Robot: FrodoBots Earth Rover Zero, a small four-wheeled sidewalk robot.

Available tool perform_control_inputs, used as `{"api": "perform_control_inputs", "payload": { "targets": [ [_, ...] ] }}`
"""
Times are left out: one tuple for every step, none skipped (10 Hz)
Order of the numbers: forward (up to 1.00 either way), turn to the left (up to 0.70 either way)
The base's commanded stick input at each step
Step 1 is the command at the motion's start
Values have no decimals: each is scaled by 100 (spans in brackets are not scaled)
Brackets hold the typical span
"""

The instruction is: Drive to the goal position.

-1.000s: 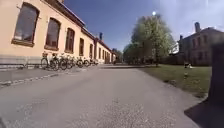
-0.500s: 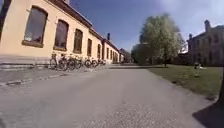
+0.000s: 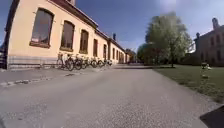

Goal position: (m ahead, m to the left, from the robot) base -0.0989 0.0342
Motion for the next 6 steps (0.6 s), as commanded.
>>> {"api": "perform_control_inputs", "payload": {
  "targets": [
    [0,45],
    [0,45],
    [0,45],
    [0,45],
    [0,45],
    [0,45]
  ]
}}
